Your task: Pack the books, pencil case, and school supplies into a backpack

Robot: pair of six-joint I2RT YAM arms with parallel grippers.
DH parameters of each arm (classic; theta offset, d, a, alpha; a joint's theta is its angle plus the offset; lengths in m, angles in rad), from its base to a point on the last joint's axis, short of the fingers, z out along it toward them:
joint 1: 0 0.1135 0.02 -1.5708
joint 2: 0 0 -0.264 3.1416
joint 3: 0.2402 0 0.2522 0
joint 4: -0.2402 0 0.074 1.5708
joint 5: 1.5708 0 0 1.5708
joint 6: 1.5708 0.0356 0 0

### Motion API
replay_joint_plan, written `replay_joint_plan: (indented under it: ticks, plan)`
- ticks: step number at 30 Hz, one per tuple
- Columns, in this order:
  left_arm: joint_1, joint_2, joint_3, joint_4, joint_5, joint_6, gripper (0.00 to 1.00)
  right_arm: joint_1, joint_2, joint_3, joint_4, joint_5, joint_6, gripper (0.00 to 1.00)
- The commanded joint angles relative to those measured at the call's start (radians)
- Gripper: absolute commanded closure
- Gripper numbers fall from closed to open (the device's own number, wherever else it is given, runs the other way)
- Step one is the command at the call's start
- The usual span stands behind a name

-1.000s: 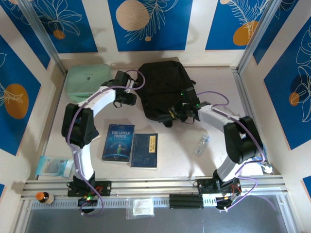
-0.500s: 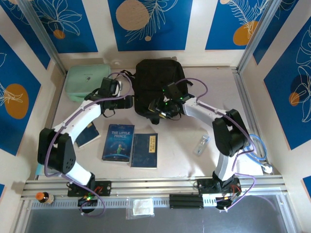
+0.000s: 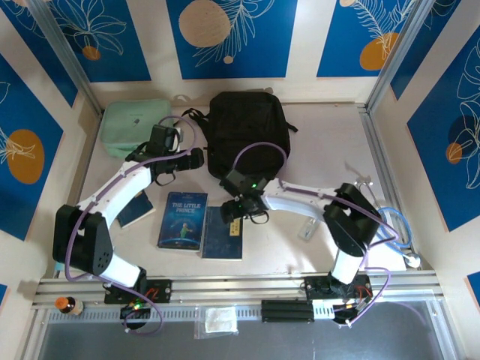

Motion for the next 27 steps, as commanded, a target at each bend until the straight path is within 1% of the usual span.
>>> replay_joint_plan:
  ticks: [1,6,11,15,17,19,21,24,26,27]
  plan:
    - [0.015,-0.028,-0.013,0.011,0.028,-0.013,0.02,0.03,0.053,0.04,-0.071,0.086,-0.04,0.15]
    - [0.019,-0.03,-0.023,0.023,0.057,-0.024,0.0,0.024,0.092,0.003,-0.084,0.131,0.011,0.15]
    - [0.02,-0.028,-0.028,0.013,0.103,-0.03,0.0,-0.035,0.052,-0.094,-0.084,0.157,0.03,0.17]
    - [0.013,-0.03,-0.051,-0.009,0.224,-0.05,0.0,-0.114,-0.001,-0.172,-0.061,0.168,0.013,0.2]
    - [-0.009,-0.026,-0.045,-0.053,0.28,-0.023,0.02,-0.157,-0.035,-0.2,-0.03,0.122,0.003,0.21]
    - [-0.042,-0.017,-0.033,-0.126,0.281,0.002,0.04,-0.196,-0.089,-0.229,0.015,0.06,0.008,0.22]
    - [-0.074,-0.012,-0.05,-0.144,0.3,-0.004,0.06,-0.225,-0.143,-0.262,0.068,-0.014,0.025,0.23]
    - [-0.139,-0.007,-0.108,-0.092,0.329,-0.064,0.09,-0.266,-0.213,-0.318,0.134,-0.102,0.102,0.24]
    - [-0.197,-0.002,-0.141,-0.042,0.327,-0.101,0.11,-0.289,-0.24,-0.347,0.152,-0.144,0.164,0.28]
    - [-0.228,0.002,-0.153,-0.023,0.314,-0.117,0.12,-0.298,-0.248,-0.358,0.154,-0.153,0.189,0.32]
